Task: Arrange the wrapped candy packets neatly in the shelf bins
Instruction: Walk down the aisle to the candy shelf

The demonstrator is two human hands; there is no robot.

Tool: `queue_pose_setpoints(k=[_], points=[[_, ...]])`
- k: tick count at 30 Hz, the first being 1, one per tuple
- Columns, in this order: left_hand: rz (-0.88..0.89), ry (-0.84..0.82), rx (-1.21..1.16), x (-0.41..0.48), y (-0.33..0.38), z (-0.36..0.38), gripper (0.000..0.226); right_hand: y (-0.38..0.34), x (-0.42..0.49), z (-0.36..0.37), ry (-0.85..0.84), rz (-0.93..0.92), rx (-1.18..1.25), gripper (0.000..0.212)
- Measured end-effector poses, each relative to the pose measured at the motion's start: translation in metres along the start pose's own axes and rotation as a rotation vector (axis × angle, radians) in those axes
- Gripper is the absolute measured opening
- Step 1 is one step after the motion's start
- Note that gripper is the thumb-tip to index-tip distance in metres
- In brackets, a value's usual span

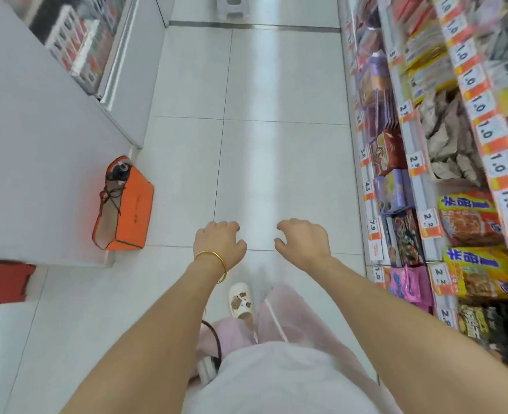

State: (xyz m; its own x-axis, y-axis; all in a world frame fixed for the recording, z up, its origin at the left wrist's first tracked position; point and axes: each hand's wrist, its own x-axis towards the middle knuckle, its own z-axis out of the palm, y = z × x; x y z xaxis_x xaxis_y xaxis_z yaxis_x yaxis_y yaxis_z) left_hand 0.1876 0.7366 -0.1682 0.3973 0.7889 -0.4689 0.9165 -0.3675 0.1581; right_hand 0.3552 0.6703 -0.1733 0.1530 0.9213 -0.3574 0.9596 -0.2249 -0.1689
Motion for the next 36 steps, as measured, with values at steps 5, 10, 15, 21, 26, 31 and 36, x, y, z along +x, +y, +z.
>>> queue_pose_setpoints(k=[5,10,15,21,26,31,36], points=[[0.034,-0.038,0.048,0.118,-0.003,-0.062,0.042,0.016,0.116,-0.047,-0.006,0.033,0.012,0.028],[-0.022,-0.034,-0.026,0.253,0.003,-0.128,0.042,0.046,0.26,-0.1,-0.001,0.021,0.033,0.031],[-0.089,0.016,-0.129,0.365,0.008,-0.209,0.042,0.07,0.392,-0.173,0.011,-0.039,0.017,0.032],[-0.177,0.051,-0.204,0.492,-0.006,-0.273,0.04,0.073,0.539,-0.232,-0.017,-0.118,-0.011,0.032],[-0.21,0.069,-0.259,0.623,-0.035,-0.327,0.039,0.072,0.688,-0.271,-0.043,-0.152,-0.065,0.032],[-0.225,0.07,-0.266,0.75,-0.07,-0.407,0.037,0.059,0.834,-0.338,-0.039,-0.175,-0.059,0.032],[-0.203,0.073,-0.264,0.861,-0.092,-0.482,0.035,0.048,0.957,-0.391,-0.045,-0.177,-0.034,0.031]])
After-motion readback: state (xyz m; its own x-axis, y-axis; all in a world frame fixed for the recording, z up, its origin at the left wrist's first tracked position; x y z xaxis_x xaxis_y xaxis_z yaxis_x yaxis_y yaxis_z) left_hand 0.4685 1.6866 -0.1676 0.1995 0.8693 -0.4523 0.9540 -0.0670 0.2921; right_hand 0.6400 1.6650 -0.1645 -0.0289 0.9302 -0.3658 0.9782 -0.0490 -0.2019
